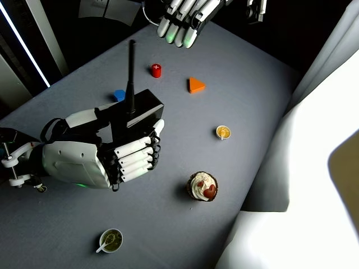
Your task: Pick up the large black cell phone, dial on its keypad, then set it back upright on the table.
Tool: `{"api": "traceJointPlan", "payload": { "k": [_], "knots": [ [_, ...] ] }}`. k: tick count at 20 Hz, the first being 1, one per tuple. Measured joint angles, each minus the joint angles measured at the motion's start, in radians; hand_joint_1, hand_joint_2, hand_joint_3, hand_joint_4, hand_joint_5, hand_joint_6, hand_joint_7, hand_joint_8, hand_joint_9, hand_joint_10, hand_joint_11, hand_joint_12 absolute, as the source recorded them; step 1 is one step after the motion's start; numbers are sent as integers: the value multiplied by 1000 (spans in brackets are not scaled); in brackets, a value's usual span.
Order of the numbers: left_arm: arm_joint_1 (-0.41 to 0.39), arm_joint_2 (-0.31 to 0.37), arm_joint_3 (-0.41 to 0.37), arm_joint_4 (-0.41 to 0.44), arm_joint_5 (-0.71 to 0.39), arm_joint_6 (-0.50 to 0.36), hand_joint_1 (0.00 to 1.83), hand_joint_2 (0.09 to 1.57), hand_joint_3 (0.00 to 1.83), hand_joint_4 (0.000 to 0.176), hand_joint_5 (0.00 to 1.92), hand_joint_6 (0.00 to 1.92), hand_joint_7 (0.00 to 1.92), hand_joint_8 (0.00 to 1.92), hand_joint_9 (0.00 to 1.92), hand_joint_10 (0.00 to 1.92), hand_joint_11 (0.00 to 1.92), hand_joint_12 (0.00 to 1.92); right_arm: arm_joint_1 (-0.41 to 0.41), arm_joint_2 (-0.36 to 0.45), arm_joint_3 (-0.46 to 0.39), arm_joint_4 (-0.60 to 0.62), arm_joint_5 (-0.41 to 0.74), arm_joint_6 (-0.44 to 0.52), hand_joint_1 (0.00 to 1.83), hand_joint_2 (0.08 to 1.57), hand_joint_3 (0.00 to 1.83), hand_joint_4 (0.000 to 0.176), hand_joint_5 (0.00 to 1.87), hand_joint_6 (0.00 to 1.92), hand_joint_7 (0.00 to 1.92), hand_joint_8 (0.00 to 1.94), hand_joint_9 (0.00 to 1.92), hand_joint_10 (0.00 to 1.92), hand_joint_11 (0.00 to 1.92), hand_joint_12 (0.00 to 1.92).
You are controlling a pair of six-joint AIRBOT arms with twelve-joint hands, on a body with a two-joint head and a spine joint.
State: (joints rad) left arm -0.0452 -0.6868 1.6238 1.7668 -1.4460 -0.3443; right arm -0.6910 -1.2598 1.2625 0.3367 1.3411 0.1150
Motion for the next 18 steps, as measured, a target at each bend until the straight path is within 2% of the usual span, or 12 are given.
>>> {"api": "traceJointPlan", "payload": {
  "k": [1, 2, 3, 5, 6, 7, 11, 16, 18],
  "knots": [
    [0, 0, 0, 2, 2, 0, 0, 1219, 2, 0, 256, 2, 324, 2, 286, 3, 0, 528, -6, -1, 0, 2, 8, 0, 1346, 1141, 0, 0, 1024, 711, 886, 1228, 828, 1418, 716, 1524],
    [0, 0, 0, 2, 0, 0, 0, 1218, 1, 0, 258, 3, 331, 5, 290, 5, 0, 530, -11, -4, 0, 0, 16, 0, 1368, 1129, 0, 0, 1039, 674, 906, 1187, 857, 1400, 742, 1443],
    [0, 0, 0, 2, 0, 0, 0, 1218, 1, 0, 258, 3, 331, 5, 290, 5, 0, 530, -15, -6, 0, 1, 26, 1, 1368, 1129, 0, 0, 1039, 674, 906, 1187, 857, 1400, 742, 1443],
    [-1, 0, 0, 2, 1, 1, 0, 1218, 0, 0, 255, 0, 312, 0, 272, 0, 0, 550, -31, -8, 0, 2, 50, 3, 1365, 1148, 0, 0, 1030, 696, 854, 1258, 804, 1478, 693, 1521],
    [-1, 0, 0, 2, 1, -1, 0, 1219, 1, 0, 257, 1, 319, 3, 270, 0, 0, 547, -36, -8, 0, 2, 58, 5, 1359, 1165, 5, 0, 948, 829, 818, 1297, 786, 1470, 707, 1498],
    [-1, 0, 0, 2, 0, -5, 0, 1214, 0, 0, 259, 1, 335, 6, 277, 2, 0, 560, -40, -8, -1, 1, 63, 5, 1361, 1166, 0, 0, 925, 864, 817, 1290, 813, 1436, 771, 1423],
    [-1, 0, 1, 2, 0, -18, 0, 1215, 0, 0, 248, 1, 324, 2, 268, 1, 0, 532, -44, -8, -1, 3, 70, 4, 1368, 1148, 1, 0, 940, 842, 846, 1236, 870, 1361, 861, 1309],
    [-8, 0, 14, -5, 22, -43, 0, 1218, 1, 0, 248, 4, 328, 0, 267, 2, 0, 516, -53, -8, -1, 3, 82, 4, 1362, 1165, 1, 0, 915, 864, 823, 1276, 824, 1437, 830, 1441],
    [-15, 0, 20, -5, 47, -91, 0, 1216, 0, 0, 258, 5, 331, 3, 279, 5, 0, 552, -58, -8, -1, 3, 90, 4, 1366, 1155, 0, 0, 901, 906, 851, 1222, 863, 1379, 841, 1398]
  ]
}}
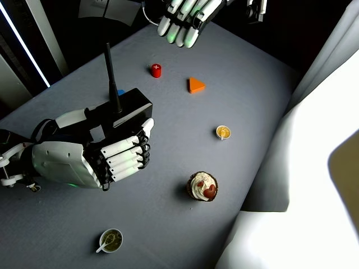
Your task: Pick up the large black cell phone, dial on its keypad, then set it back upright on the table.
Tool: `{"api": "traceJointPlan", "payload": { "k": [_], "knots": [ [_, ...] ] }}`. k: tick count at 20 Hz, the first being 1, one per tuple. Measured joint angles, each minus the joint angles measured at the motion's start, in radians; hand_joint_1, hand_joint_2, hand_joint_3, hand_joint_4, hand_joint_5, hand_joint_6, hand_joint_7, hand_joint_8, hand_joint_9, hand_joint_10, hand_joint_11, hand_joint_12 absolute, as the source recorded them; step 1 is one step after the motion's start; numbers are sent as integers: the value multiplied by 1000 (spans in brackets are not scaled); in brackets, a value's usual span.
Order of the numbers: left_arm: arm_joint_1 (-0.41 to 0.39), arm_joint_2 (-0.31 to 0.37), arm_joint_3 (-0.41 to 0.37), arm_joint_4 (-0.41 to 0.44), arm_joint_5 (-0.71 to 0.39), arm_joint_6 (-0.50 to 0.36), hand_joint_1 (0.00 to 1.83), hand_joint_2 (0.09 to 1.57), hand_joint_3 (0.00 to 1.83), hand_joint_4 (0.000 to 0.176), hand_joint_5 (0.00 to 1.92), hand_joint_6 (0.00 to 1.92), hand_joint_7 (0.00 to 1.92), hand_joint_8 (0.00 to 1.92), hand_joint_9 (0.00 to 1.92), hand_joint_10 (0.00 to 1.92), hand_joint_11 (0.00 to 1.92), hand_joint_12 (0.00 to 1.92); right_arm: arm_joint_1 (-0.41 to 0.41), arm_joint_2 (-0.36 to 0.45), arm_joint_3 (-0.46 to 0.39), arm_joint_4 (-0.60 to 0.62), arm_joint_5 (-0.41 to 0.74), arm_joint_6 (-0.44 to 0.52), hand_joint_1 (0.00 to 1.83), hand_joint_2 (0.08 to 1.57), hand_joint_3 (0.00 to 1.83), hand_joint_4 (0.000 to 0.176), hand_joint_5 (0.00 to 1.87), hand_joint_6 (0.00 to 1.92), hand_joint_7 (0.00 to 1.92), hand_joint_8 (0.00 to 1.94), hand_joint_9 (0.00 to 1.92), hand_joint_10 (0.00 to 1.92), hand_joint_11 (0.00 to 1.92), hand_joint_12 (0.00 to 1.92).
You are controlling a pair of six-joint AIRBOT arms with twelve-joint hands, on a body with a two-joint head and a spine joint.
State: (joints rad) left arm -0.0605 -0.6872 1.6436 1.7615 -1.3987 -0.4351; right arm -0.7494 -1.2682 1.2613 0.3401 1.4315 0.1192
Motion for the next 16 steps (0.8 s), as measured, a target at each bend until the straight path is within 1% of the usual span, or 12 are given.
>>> {"api": "traceJointPlan", "payload": {
  "k": [1, 2, 3, 4, 5, 7, 8, 9, 10, 11, 12, 16],
  "knots": [
    [-9, 0, 0, 1, 5, -24, 0, 1215, 0, 0, 260, 5, 333, 3, 285, 7, 0, 561, -3, 0, 0, 0, 2, 1, 1366, 1155, 1, 0, 874, 958, 845, 1231, 882, 1336, 838, 1322],
    [-25, -3, 0, -5, 7, -60, 0, 1221, 1, 0, 264, 4, 345, 5, 300, 9, 0, 587, -3, 0, 0, 0, 4, 1, 1459, 1147, 4, 0, 860, 896, 802, 1243, 877, 1219, 825, 1569],
    [-27, -8, 0, -14, 7, -81, 0, 1221, 1, 0, 275, 5, 357, 6, 313, 10, 0, 618, -3, 0, 0, -1, 4, 0, 1477, 1155, 0, 0, 841, 896, 773, 1273, 863, 1216, 823, 1622],
    [-29, -10, 0, -27, 9, -103, 0, 1225, 1, 0, 278, 4, 355, 3, 302, 3, 0, 609, -3, 0, 0, 0, 4, 1, 1483, 1145, 0, 0, 801, 952, 797, 1244, 905, 1159, 846, 1589],
    [-30, -10, 0, -27, 10, -128, 0, 1223, 0, 0, 280, 2, 362, 3, 309, 4, 0, 622, -3, 0, 0, -2, 5, 1, 1381, 1172, 3, 0, 746, 1073, 805, 1288, 911, 1286, 749, 1305],
    [-31, -10, 0, -14, 24, -159, 0, 1222, 0, 0, 280, 2, 363, 3, 311, 4, 0, 625, -3, 0, 0, -1, 5, 2, 1359, 1181, 0, 0, 730, 1105, 802, 1304, 908, 1318, 748, 1196],
    [-35, -14, 8, 0, 39, -208, 0, 1222, 0, 0, 280, 2, 363, 3, 311, 4, 0, 625, -4, 0, 0, -2, 5, 2, 1359, 1181, 0, 0, 730, 1105, 802, 1304, 908, 1318, 748, 1196],
    [-40, -15, 12, 5, 52, -220, 0, 1222, 0, 0, 263, 1, 349, 2, 292, 1, 0, 597, -4, 0, -1, -3, 6, 2, 1221, 1210, 0, 0, 701, 1247, 865, 1285, 799, 915, 695, 1117],
    [-43, -15, 9, -7, 66, -225, 0, 1222, 0, 0, 263, 1, 349, 2, 292, 1, 0, 597, -4, -1, -1, 0, 7, 2, 1221, 1210, 0, 0, 701, 1247, 865, 1285, 799, 915, 695, 1117],
    [-45, -15, -1, -15, 71, -230, 0, 1215, 0, 0, 252, 1, 337, 2, 281, 1, 0, 554, -4, -1, -1, 0, 7, 2, 1111, 1083, 0, 0, 721, 263, 780, 280, 775, 502, 579, 1078],
    [-46, -15, -13, -23, 71, -251, 0, 1216, 0, 0, 251, 1, 339, 1, 274, 0, 0, 540, -4, -1, -1, -2, 5, 1, 1091, 1054, 1, 0, 767, 39, 786, 35, 797, 298, 536, 1078],
    [-40, -18, -19, -56, 81, -278, 0, 1218, 0, 0, 232, 0, 318, 0, 251, 0, 0, 512, -4, -2, 0, -10, 0, 2, 1029, 987, 0, 0, 690, 0, 627, 0, 713, 70, 345, 1057]
  ]
}}
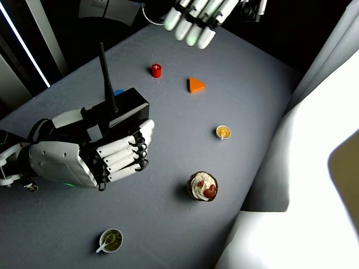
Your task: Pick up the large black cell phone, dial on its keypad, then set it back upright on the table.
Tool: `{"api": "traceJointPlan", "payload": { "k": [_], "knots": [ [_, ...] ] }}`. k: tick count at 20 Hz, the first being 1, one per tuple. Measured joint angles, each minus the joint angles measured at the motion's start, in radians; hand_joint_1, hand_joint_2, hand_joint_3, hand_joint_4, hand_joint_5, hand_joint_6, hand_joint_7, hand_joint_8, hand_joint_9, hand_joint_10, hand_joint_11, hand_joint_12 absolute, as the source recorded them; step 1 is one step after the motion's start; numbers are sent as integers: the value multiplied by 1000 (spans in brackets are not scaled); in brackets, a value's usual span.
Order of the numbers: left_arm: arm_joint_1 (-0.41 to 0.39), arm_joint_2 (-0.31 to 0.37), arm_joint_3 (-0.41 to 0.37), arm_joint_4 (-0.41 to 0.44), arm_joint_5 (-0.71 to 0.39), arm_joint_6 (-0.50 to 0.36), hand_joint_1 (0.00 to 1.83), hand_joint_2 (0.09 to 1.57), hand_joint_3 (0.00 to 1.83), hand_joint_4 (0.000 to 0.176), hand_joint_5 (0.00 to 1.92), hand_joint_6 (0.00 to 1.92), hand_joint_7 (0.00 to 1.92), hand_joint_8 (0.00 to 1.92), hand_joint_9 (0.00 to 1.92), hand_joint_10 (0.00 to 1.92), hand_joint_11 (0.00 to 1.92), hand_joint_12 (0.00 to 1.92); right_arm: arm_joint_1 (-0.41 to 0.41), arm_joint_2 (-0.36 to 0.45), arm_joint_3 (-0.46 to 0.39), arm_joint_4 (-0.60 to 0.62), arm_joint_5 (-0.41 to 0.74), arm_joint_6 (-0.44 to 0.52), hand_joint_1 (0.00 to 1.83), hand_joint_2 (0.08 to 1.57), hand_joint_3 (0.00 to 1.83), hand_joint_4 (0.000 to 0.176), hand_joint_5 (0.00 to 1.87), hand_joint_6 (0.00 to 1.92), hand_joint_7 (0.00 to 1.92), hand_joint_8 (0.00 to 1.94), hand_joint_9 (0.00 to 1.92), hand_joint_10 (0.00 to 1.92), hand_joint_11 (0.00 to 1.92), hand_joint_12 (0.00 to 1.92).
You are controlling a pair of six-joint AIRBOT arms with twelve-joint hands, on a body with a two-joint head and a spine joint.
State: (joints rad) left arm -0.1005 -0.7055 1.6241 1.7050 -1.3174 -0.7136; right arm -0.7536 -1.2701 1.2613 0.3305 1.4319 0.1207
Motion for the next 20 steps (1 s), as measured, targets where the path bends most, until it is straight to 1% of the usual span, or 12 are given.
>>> {"api": "traceJointPlan", "payload": {
  "k": [5, 6, 7, 9, 10, 11, 13, 14, 16, 17, 19, 20],
  "knots": [
    [7, 2, 2, -68, 35, -11, 0, 1223, 2, 0, 249, 4, 337, 4, 269, 3, 0, 558, 0, 0, 0, 2, -16, -2, 910, 968, 0, 8, 534, 0, 477, 0, 452, 0, 102, 1001],
    [19, 2, 2, -101, 47, -17, 0, 1219, 0, 0, 249, 3, 338, 3, 270, 3, 0, 572, 0, 0, 0, -2, -16, -2, 879, 965, 0, 3, 412, 0, 416, 0, 378, 0, 20, 1000],
    [21, 4, 2, -120, 57, -18, 0, 1220, 1, 0, 253, 4, 342, 4, 281, 7, 0, 577, 0, 0, 0, -3, -16, -2, 823, 980, 4, 8, 310, 0, 335, 1, 300, 0, 3, 858],
    [20, 10, 2, -130, 76, -20, 0, 1217, 0, 0, 244, 3, 329, 3, 276, 5, 0, 587, 0, 0, 0, -2, -16, -2, 732, 941, 0, 34, 221, 0, 246, 0, 240, 0, 0, 704],
    [20, 11, 2, -123, 81, -21, 0, 1220, 1, 0, 257, 5, 342, 5, 283, 6, 0, 607, 0, 0, 0, -2, -16, -2, 586, 941, 0, 59, 134, 0, 159, 0, 181, 0, 0, 591],
    [21, 11, 2, -114, 83, -21, 0, 1219, 0, 0, 261, 6, 347, 6, 287, 6, 0, 610, 0, 0, 0, -1, -17, -2, 487, 946, 0, 71, 54, 0, 88, 0, 117, 0, 0, 473],
    [25, 11, 2, -99, 84, -21, 0, 1224, 1, 0, 253, 1, 340, 2, 284, 3, 0, 586, 0, 0, 0, -6, -17, -1, 351, 855, 0, 93, 1, 0, 3, 0, 5, 0, 0, 54],
    [31, 11, 2, -100, 87, -22, 0, 1223, 0, 0, 261, 4, 348, 5, 291, 6, 0, 582, -3, 0, 0, -6, -16, -2, 338, 815, 0, 104, 0, 0, 0, 0, 0, 0, 0, 10],
    [35, 11, 2, -91, 90, -22, 0, 1222, 0, 0, 256, 2, 344, 2, 283, 2, 0, 579, -8, 0, 0, -1, -17, -3, 210, 743, 0, 144, 0, 0, 0, 0, 0, 0, 0, 0],
    [35, 11, 2, -91, 91, -22, 0, 1219, 0, 0, 263, 3, 349, 3, 291, 3, 0, 595, -10, 1, 0, -3, -17, -4, 195, 735, 0, 153, 0, 0, 0, 0, 0, 0, 0, 0],
    [37, 12, 2, -100, 95, -24, 0, 1220, 0, 0, 235, 0, 322, 1, 268, 1, 0, 550, -13, 2, -2, -4, -16, -7, 182, 742, 0, 163, 0, 0, 0, 0, 0, 0, 0, 0],
    [37, 12, 2, -95, 94, -25, 0, 1225, 1, 0, 246, 4, 332, 4, 276, 4, 0, 567, -18, 5, -3, -9, -15, -11, 166, 750, 0, 153, 0, 0, 0, 0, 0, 0, 0, 0]
  ]
}}
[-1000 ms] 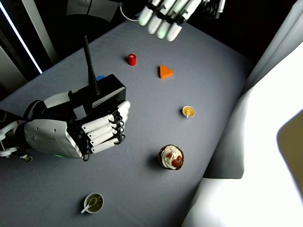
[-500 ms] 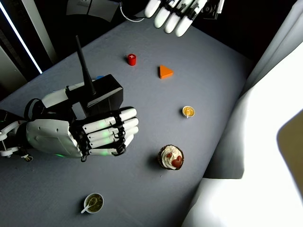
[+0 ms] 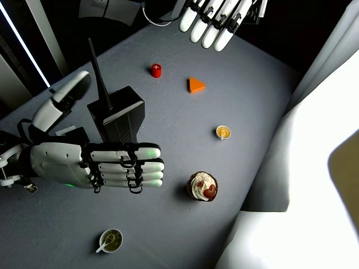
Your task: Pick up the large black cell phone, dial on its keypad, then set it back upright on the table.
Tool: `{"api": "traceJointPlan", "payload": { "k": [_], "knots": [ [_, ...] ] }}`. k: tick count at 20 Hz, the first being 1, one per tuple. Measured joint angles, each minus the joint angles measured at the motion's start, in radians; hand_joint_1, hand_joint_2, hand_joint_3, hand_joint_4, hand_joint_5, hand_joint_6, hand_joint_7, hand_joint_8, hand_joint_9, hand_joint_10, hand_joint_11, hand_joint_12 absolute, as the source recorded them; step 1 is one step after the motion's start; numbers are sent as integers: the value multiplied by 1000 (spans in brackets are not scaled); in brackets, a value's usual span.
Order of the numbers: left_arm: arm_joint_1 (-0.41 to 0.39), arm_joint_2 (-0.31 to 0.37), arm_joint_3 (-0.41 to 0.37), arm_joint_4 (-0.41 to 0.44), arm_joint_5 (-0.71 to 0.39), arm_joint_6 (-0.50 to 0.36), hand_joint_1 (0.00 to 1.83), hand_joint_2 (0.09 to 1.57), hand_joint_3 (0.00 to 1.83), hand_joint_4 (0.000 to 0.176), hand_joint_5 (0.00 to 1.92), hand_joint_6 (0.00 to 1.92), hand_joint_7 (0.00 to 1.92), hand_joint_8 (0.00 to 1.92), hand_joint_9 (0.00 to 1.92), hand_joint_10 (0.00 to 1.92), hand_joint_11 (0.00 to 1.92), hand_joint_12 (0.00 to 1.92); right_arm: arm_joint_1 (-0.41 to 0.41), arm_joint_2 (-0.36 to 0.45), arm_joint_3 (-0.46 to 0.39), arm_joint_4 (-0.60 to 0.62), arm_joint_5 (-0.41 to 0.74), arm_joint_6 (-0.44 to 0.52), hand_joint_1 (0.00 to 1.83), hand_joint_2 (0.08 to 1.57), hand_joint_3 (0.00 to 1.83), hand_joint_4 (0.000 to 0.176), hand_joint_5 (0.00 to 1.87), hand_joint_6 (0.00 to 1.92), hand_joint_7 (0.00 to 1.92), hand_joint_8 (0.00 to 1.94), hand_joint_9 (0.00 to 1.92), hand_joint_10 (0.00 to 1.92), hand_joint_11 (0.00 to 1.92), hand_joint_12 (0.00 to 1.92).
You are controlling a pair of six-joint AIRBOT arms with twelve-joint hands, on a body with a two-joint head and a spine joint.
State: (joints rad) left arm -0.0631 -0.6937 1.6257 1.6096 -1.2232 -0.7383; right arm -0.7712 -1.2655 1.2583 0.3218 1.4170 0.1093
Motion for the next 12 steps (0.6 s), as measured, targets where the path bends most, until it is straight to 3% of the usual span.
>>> {"api": "traceJointPlan", "payload": {
  "k": [2, 5, 8, 12],
  "knots": [
    [4, 1, 0, 5, 2, 0, 0, 1221, 0, 0, 258, 5, 347, 6, 288, 6, 0, 589, -13, 3, -6, 8, 0, -6, 178, 756, 0, 145, 0, 0, 0, 0, 0, 0, 0, 0],
    [4, 1, 0, 9, 5, 0, 0, 1216, 0, 0, 255, 5, 312, 8, 256, 5, 0, 463, -47, 23, -14, -13, 2, -40, 191, 799, 15, 121, 0, 0, 0, 0, 0, 0, 0, 0],
    [13, 1, 0, 11, 5, 0, 0, 1222, 2, 0, 260, 1, 332, 4, 268, 4, 0, 495, -101, 53, -40, 0, 6, -51, 161, 827, 22, 103, 0, 0, 0, 0, 0, 0, 0, 0],
    [19, 9, 0, 29, 5, 0, 0, 1216, 0, 0, 272, 5, 329, 6, 259, 8, 0, 460, -209, 113, -109, -6, 52, -74, 174, 850, 24, 96, 0, 0, 0, 0, 0, 0, 0, 0]
  ]
}}
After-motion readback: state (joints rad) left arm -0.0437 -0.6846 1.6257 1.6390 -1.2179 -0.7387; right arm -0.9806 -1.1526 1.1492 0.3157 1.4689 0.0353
